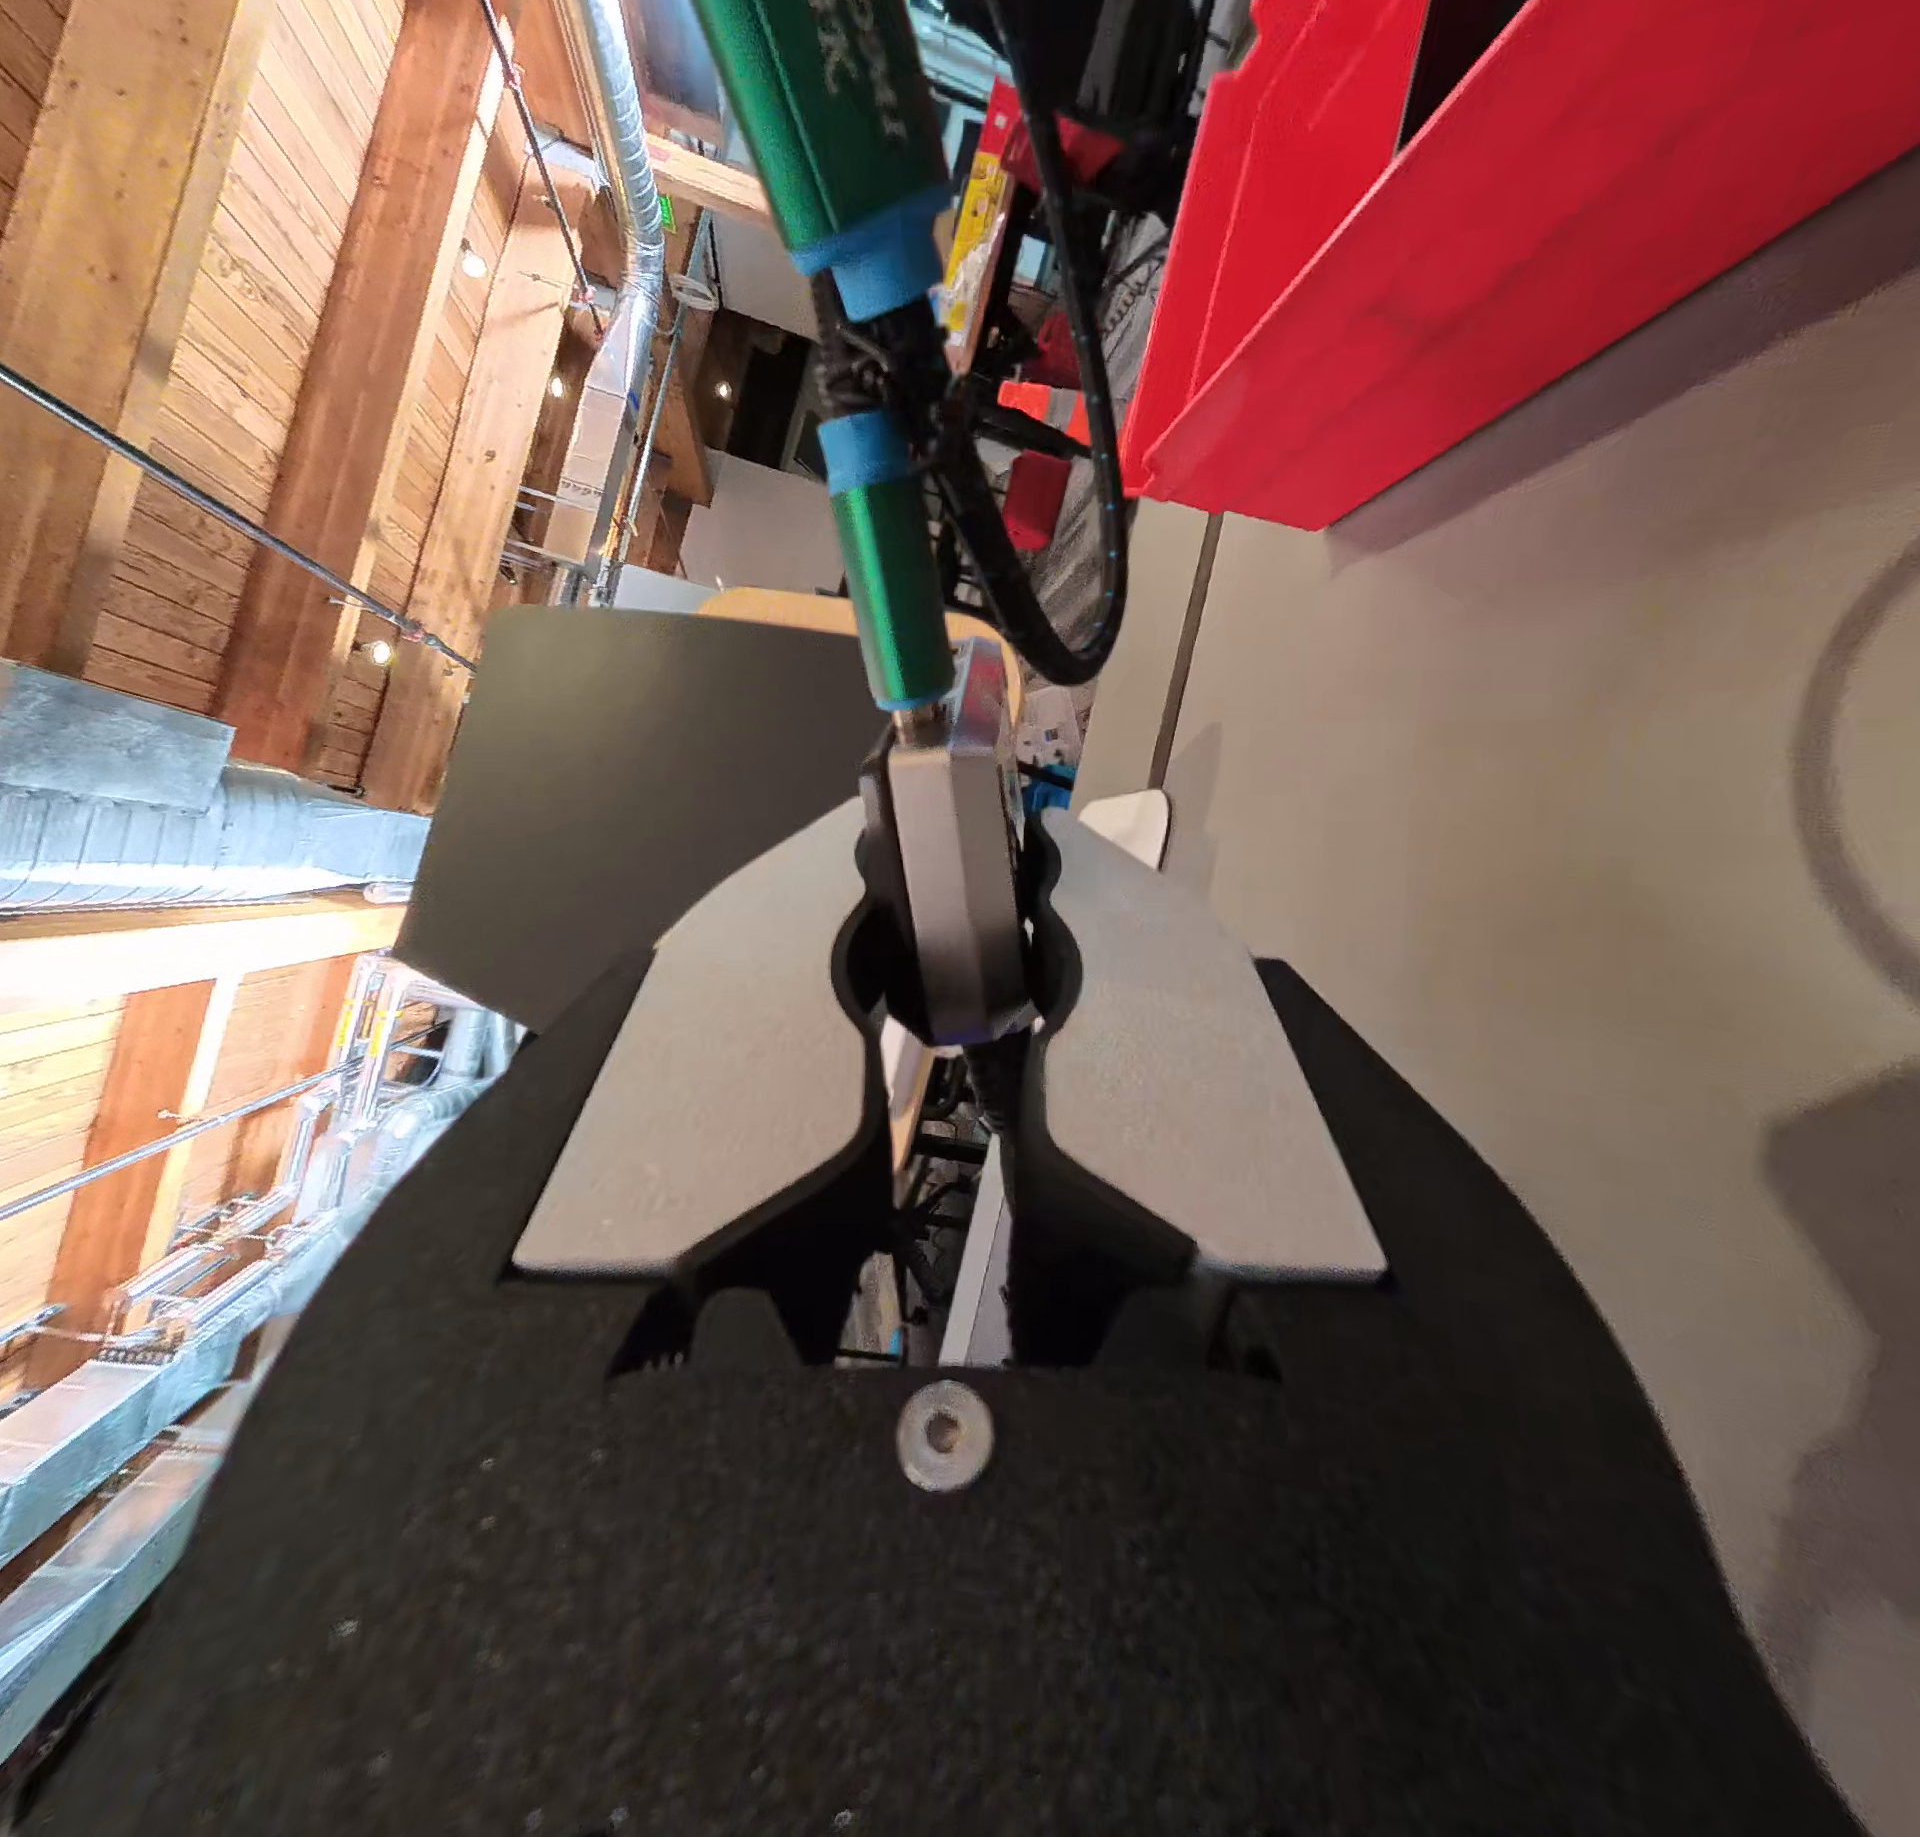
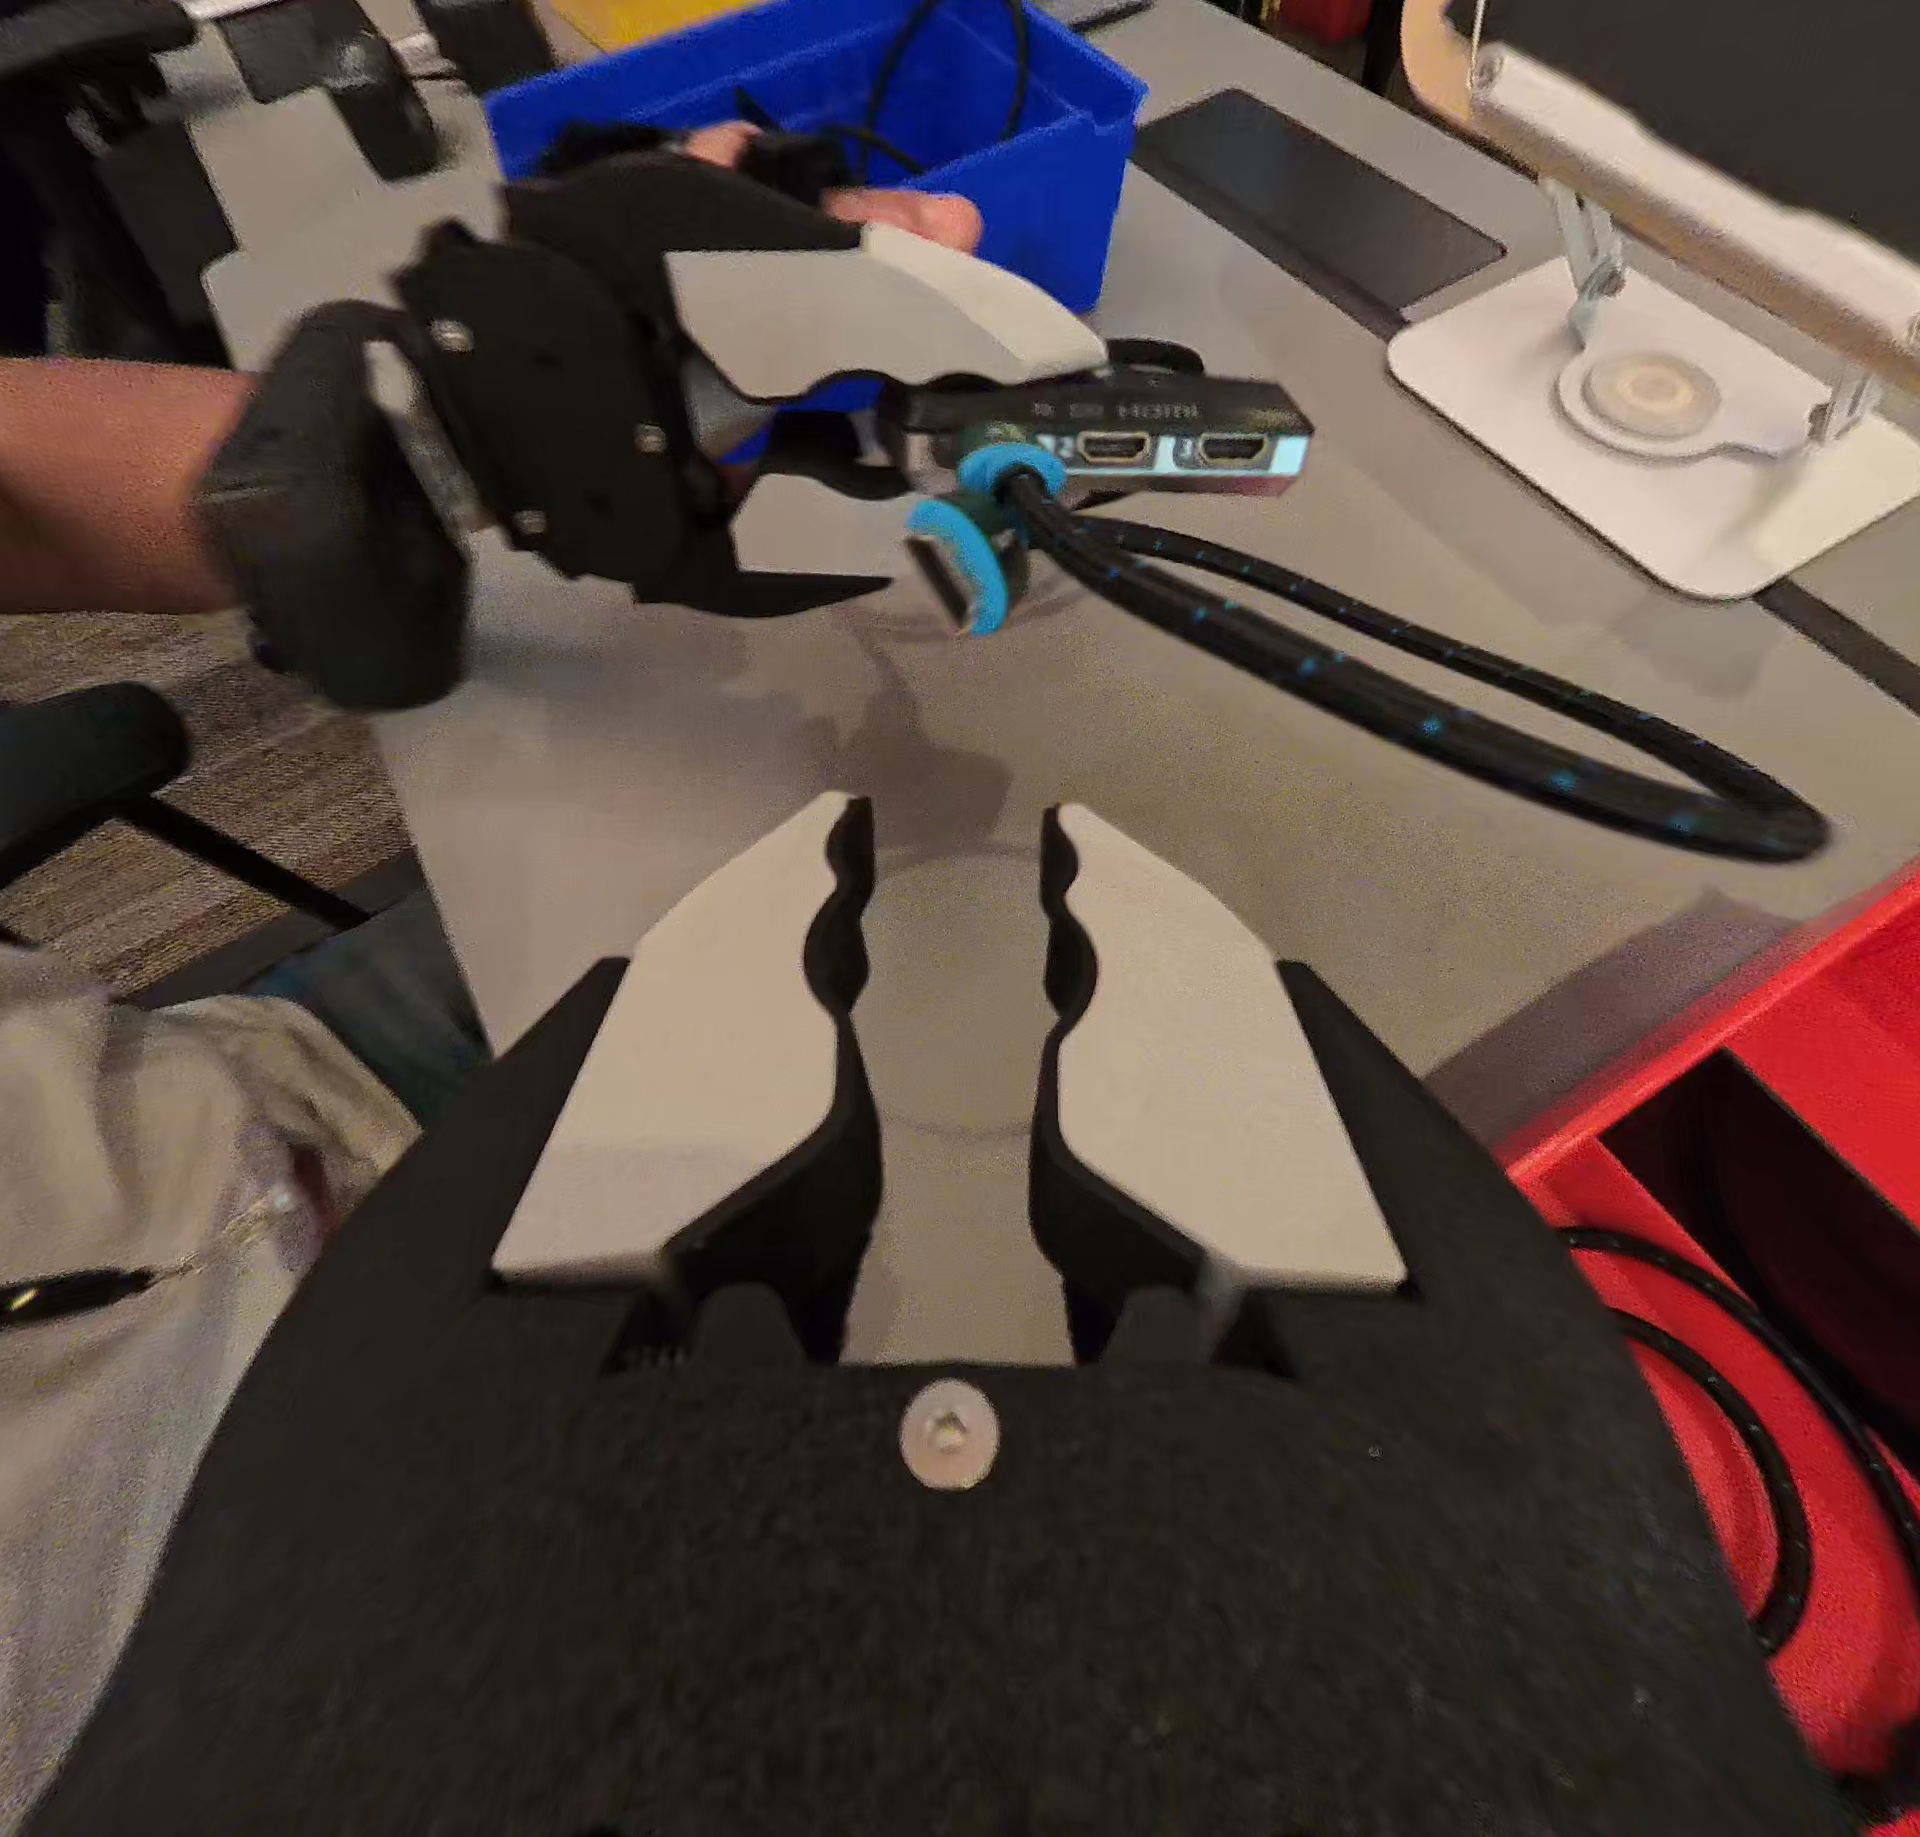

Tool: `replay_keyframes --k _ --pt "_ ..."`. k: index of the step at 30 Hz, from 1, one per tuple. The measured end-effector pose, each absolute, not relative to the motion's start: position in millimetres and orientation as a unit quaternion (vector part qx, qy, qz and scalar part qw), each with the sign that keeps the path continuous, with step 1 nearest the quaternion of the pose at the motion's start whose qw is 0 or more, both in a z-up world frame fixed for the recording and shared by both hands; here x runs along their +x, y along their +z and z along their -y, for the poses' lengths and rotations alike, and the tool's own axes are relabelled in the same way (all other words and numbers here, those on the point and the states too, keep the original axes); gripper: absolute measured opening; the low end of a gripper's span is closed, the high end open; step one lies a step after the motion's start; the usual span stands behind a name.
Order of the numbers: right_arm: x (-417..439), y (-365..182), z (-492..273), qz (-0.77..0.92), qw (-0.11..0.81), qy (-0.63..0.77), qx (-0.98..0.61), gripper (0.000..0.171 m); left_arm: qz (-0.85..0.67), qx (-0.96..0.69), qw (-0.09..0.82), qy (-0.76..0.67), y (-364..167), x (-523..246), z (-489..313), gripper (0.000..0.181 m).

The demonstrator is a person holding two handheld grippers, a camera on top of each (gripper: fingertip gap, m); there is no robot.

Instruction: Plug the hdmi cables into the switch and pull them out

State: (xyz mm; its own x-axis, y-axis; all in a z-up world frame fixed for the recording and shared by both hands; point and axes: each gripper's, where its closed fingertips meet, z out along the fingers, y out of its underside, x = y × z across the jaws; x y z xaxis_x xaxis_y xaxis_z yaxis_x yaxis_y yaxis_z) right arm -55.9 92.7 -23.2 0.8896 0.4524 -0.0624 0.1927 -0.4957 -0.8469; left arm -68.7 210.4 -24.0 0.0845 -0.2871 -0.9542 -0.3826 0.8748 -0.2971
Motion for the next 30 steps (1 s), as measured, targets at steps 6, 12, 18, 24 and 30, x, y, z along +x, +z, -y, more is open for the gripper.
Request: replay_keyframes --k 6,12,18,24,30 --pt "-52.7 71.2 -85.2 0.3 0.557 0.051 -0.772 0.026 -0.723 -0.207 0.659 0.008 -39.4 -71.5 -195.7 0.023" --pt "-63.0 40.3 -113.3 0.291 0.454 0.176 -0.824 0.033 -0.699 -0.193 0.686 0.055 -30.8 -75.8 -191.5 0.023" --pt "-90.3 -10.8 -122.7 0.246 0.394 0.171 -0.869 0.024 -0.678 -0.17 0.708 0.106 -30.4 -78.6 -189.8 0.022" --pt "-92.1 -32.8 -127.0 0.232 0.363 0.135 -0.892 0.02 -0.672 -0.174 0.709 0.124 -28.2 -79.7 -196.3 0.021" --pt "-92.2 -34.5 -128.0 0.241 0.36 0.124 -0.893 0.019 -0.678 -0.214 0.697 0.097 -34.9 -80.6 -198.2 0.021"
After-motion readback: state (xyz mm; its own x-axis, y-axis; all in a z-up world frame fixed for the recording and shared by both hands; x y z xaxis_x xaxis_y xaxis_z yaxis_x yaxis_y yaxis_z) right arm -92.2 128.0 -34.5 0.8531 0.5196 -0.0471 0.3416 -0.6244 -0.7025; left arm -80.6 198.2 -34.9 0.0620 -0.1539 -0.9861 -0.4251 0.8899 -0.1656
